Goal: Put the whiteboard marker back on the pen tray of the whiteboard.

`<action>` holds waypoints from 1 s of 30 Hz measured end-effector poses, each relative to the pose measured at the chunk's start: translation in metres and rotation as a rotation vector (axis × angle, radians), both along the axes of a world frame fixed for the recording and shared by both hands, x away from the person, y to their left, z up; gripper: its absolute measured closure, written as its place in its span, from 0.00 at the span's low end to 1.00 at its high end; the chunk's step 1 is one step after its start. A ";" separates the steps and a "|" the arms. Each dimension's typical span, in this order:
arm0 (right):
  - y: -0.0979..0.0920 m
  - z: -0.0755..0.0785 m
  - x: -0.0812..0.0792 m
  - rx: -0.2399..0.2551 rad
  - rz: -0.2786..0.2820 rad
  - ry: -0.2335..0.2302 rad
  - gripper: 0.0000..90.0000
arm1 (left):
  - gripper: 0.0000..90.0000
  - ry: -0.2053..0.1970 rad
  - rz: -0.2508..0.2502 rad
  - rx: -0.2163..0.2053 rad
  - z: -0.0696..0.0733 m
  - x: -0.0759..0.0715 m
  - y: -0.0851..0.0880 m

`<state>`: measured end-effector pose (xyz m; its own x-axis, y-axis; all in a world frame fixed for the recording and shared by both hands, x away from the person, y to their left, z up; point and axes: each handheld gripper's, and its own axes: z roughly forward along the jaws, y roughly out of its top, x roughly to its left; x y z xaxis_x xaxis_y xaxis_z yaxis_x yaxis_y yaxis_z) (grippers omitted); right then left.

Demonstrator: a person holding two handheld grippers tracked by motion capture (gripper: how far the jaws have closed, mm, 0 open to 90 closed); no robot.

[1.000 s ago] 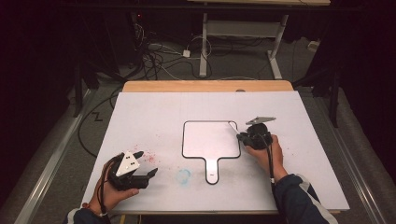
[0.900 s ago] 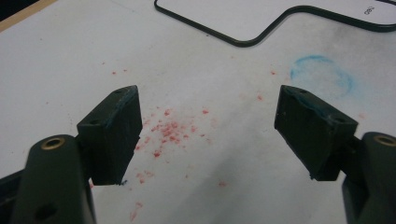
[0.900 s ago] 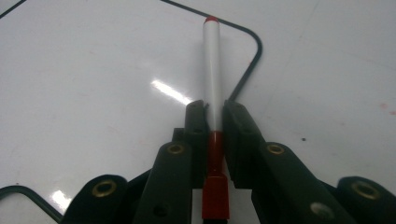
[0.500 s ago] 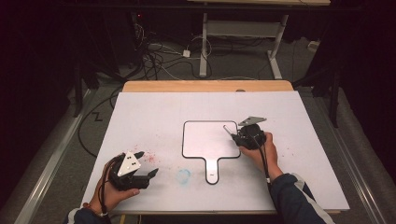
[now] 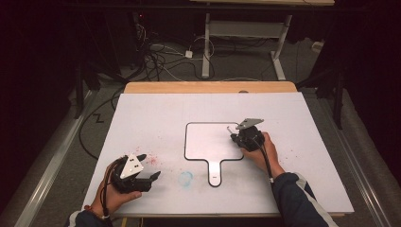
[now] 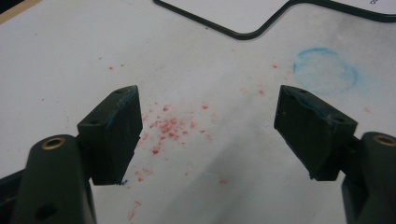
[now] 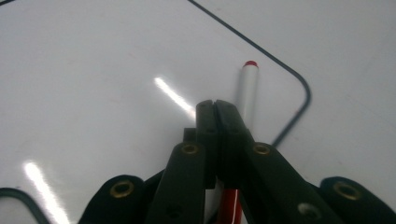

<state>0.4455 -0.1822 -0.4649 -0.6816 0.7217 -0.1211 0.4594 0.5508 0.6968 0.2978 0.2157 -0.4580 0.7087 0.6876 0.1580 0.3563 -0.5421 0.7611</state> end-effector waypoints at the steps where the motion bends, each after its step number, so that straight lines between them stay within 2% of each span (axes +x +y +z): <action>1: -0.003 0.000 0.001 0.008 -0.012 0.003 0.99 | 0.25 -0.001 0.000 0.004 0.000 0.000 0.000; 3: -0.008 0.000 0.003 0.023 -0.035 0.002 0.99 | 0.26 -0.005 0.007 0.019 0.000 0.000 0.000; 5: -0.011 -0.001 0.004 0.031 -0.056 0.012 0.98 | 0.26 -0.004 0.006 0.013 0.000 0.000 0.000; 6: -0.013 -0.001 0.005 0.049 -0.059 0.016 0.98 | 0.26 -0.005 0.005 0.012 0.000 0.000 0.000; 10: -0.014 0.000 0.003 0.061 -0.062 0.023 0.94 | 0.26 -0.004 0.003 0.012 0.000 0.000 -0.001; 14: -0.017 0.002 0.002 0.083 -0.067 0.007 0.93 | 0.25 -0.006 0.000 0.007 0.000 -0.001 0.000; 16: -0.019 0.004 0.002 0.077 -0.076 -0.014 0.96 | 0.25 -0.006 -0.001 0.005 0.000 -0.001 0.000; 18: -0.019 0.003 0.003 0.058 -0.068 -0.009 0.98 | 0.25 -0.006 -0.002 0.009 0.000 -0.001 -0.001; 19: -0.019 0.002 0.003 0.069 -0.072 0.003 0.98 | 0.25 -0.004 -0.003 0.009 -0.001 -0.001 -0.001; 21: -0.018 0.001 0.003 0.063 -0.070 0.003 1.00 | 0.25 -0.004 -0.002 0.011 0.000 -0.001 -0.001; 24: -0.018 0.001 0.002 0.066 -0.067 0.005 0.97 | 0.25 -0.009 -0.001 0.008 0.000 -0.001 -0.001; 25: -0.019 0.002 0.001 0.082 -0.078 0.006 0.96 | 0.25 -0.012 -0.001 0.008 0.000 -0.001 0.000; 30: -0.027 0.010 -0.008 0.119 -0.040 -0.046 0.88 | 0.25 -0.022 0.008 0.002 0.001 -0.001 0.000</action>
<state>0.4371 -0.2095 -0.4547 -0.6475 0.7594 -0.0632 0.4454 0.4444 0.7772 0.2972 0.2157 -0.4569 0.6996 0.6928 0.1752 0.3435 -0.5410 0.7676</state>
